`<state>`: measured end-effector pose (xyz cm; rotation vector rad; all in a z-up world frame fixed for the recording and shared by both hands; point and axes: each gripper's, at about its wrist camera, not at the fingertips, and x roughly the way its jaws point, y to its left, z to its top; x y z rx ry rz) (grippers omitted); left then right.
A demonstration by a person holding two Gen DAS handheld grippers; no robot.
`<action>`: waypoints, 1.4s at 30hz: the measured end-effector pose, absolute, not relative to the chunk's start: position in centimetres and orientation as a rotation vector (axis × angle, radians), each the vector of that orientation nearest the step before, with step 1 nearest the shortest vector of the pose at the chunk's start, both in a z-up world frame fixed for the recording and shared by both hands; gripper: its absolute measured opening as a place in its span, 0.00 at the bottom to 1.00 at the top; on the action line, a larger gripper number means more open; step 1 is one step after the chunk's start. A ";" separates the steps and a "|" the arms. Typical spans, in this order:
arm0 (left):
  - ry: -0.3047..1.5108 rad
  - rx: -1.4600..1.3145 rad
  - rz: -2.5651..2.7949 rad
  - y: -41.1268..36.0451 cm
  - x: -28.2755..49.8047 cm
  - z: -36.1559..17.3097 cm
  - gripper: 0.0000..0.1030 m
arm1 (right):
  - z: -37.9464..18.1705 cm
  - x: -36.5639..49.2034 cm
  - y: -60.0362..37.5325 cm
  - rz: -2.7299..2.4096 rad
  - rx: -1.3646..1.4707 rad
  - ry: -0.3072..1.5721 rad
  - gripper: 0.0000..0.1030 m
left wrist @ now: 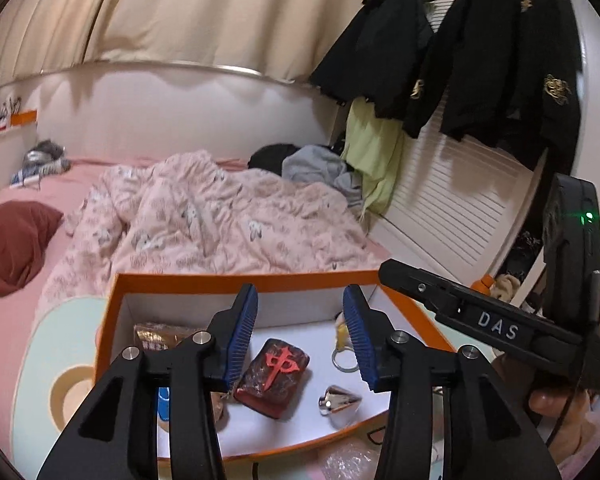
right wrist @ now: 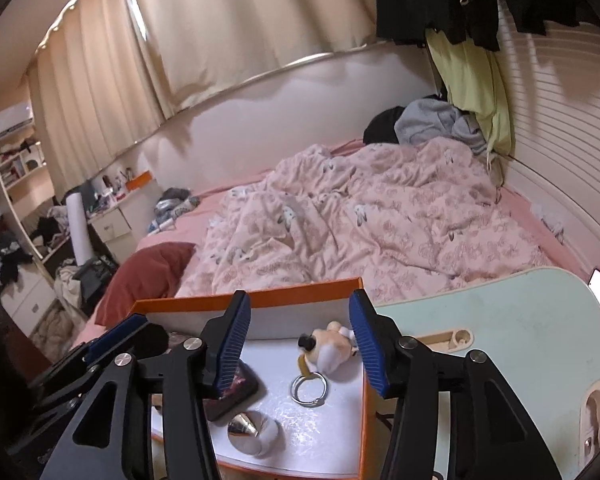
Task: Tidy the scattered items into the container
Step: 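Open both grippers to drop the bottle and keychain into the box, then grasp the clear heart case with the right gripper while the left gripper grasps the clear plastic bag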
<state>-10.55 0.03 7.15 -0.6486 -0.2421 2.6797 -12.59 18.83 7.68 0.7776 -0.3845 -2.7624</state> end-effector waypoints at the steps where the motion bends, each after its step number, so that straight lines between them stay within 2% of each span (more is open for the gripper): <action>1: -0.242 -0.634 2.678 -0.1 -10.3 7.3 0.45 | 7.8 -12.4 19.0 -2.759 0.767 -0.396 0.53; 3: -0.240 -0.611 2.680 -0.6 -9.6 7.8 0.47 | 8.1 -12.0 19.3 -2.758 0.747 -0.412 0.54; 5: -0.230 -0.598 2.694 -1.1 -8.7 8.3 0.57 | 8.6 -11.3 19.6 -2.761 0.732 -0.408 0.54; 9: -0.172 -0.636 2.711 -1.6 -5.8 8.7 0.57 | 9.3 -9.6 19.5 -2.743 0.737 -0.343 0.54; 12: -0.129 -0.676 2.687 -1.7 -2.9 8.2 0.57 | 8.8 -7.7 18.3 -2.670 0.800 -0.236 0.34; 21: -0.113 -0.843 2.732 -2.3 0.4 3.6 0.57 | 3.7 -2.4 12.3 -2.468 0.996 0.078 0.33; 24: -0.177 -0.903 2.686 -2.8 -0.1 2.7 0.57 | 2.5 -2.9 11.3 -2.498 1.040 0.156 0.35; 28: -0.233 -0.900 2.660 -3.3 0.0 2.4 0.57 | 1.5 -4.0 11.0 -2.462 1.131 0.151 0.36; 36: -0.238 -0.909 2.651 -3.0 0.2 2.0 0.57 | 1.5 -4.5 10.0 -2.464 1.152 0.272 0.35; 42: -0.246 -0.878 2.667 -3.2 0.6 2.2 0.57 | 1.9 -3.5 13.0 -2.398 1.083 0.039 0.35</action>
